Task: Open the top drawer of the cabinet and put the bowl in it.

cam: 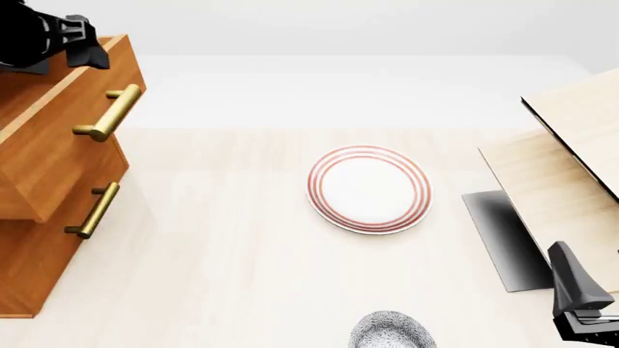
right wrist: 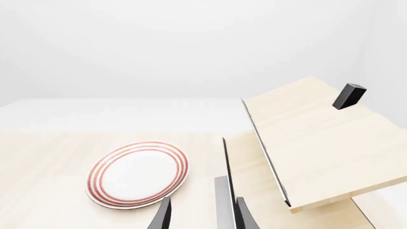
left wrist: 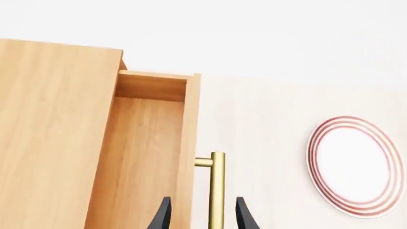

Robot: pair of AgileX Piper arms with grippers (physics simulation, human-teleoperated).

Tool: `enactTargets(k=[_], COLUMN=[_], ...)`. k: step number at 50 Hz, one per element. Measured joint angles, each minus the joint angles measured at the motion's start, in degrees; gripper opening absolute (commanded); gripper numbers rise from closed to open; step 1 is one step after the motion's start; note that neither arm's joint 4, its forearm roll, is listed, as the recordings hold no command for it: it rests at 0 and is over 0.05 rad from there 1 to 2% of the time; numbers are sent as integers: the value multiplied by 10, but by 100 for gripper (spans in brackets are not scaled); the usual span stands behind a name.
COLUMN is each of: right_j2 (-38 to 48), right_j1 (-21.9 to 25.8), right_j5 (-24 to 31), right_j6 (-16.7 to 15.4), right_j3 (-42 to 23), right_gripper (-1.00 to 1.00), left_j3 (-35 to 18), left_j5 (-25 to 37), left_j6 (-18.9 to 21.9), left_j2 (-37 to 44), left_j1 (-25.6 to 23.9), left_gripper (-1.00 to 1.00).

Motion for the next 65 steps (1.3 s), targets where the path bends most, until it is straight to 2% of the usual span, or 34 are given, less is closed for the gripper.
enactTargets(k=[35,65], right_j2=[0,0], right_j1=[0,0], right_j5=[0,0], right_j6=[0,0], right_j3=[0,0], right_gripper=[100,100], left_j3=[53,57], left_j5=[-41,-44], left_j6=[14,16], left_j2=[11,22], left_j1=[14,-18], left_gripper=[100,100])
